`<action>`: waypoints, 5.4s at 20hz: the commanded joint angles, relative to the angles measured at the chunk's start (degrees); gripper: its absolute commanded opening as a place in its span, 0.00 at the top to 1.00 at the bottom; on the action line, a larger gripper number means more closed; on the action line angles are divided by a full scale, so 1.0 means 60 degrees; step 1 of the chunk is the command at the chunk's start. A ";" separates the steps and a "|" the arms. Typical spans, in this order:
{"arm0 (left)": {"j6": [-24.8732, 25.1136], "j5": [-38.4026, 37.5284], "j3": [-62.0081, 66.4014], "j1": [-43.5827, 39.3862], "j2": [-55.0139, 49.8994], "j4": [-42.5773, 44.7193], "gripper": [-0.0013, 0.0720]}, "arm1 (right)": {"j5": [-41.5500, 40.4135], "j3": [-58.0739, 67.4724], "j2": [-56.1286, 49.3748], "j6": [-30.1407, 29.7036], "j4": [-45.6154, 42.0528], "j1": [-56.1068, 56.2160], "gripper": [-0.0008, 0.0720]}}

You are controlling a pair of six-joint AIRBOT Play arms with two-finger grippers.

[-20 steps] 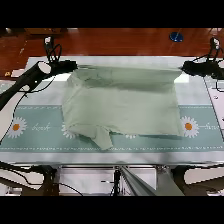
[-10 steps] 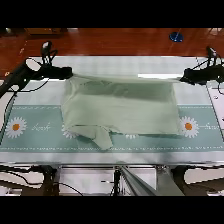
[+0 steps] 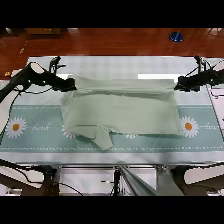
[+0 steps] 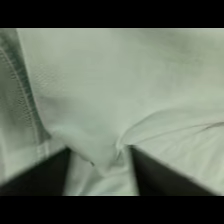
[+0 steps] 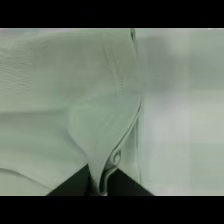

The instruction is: Fold the shirts.

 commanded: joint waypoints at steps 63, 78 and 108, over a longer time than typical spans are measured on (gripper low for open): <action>0.2430 0.0062 -0.8739 0.1577 0.3807 -0.2769 0.93 | 0.0710 -0.8393 0.4594 -0.0962 0.0433 -0.4386 0.35; 0.2222 -0.3056 -0.7246 0.2543 0.6116 -0.3490 0.94 | 0.1333 -0.6484 0.6878 -0.1096 0.2404 -0.3293 0.96; 0.1708 -0.0674 -0.0058 0.1858 -0.0066 -0.5504 0.93 | -0.4452 -0.2743 0.1942 -0.0820 0.4597 -0.0211 0.96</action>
